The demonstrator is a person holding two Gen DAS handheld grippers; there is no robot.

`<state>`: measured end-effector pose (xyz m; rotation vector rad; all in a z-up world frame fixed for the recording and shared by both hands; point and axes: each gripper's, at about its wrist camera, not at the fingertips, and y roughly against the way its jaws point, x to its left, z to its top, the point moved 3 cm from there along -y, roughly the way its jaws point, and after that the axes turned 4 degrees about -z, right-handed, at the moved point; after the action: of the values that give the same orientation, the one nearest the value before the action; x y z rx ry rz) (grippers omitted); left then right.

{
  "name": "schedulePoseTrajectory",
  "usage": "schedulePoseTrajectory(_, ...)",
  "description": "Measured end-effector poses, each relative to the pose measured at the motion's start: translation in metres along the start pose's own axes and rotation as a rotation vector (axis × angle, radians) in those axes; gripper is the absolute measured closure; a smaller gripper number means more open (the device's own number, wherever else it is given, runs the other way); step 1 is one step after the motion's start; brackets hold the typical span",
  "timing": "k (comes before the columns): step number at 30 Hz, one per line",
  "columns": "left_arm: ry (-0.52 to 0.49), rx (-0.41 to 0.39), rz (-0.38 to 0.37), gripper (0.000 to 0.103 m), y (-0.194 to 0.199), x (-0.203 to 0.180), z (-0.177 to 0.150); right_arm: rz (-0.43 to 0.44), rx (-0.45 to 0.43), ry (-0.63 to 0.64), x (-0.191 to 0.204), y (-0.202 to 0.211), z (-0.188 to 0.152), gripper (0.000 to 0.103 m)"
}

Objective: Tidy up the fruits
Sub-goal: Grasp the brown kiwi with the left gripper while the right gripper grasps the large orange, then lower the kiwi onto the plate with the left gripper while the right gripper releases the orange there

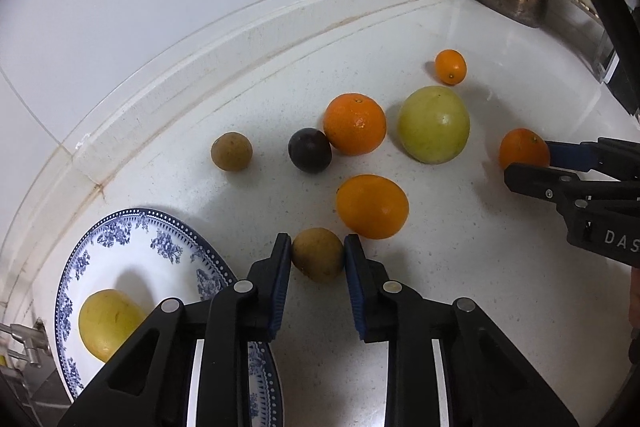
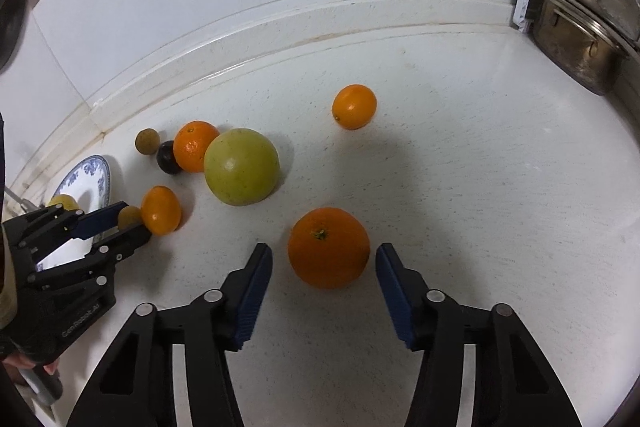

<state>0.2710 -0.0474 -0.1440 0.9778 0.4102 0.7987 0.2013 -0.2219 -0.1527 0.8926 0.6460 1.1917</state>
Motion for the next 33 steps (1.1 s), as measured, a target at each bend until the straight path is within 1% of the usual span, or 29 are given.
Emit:
schedulePoseTrajectory(3,0.004,-0.010,0.013,0.076,0.003,0.000,0.000,-0.014,-0.012,0.010,0.000,0.001,0.000,0.060)
schedulePoseTrajectory(9,0.043,-0.035,0.012,0.076,0.015,0.001,-0.001,0.025,-0.019,0.020,0.002,0.003,-0.003,0.061)
schedulePoseTrajectory(18,0.112,-0.079,-0.024,0.076,0.042,0.007,-0.012,0.083,-0.065,0.080,0.020,0.023,-0.005,0.061)
schedulePoseTrajectory(33,0.182,-0.203,0.005,0.076,0.101,0.011,-0.031,0.184,-0.163,0.171,0.055,0.075,-0.008,0.061)
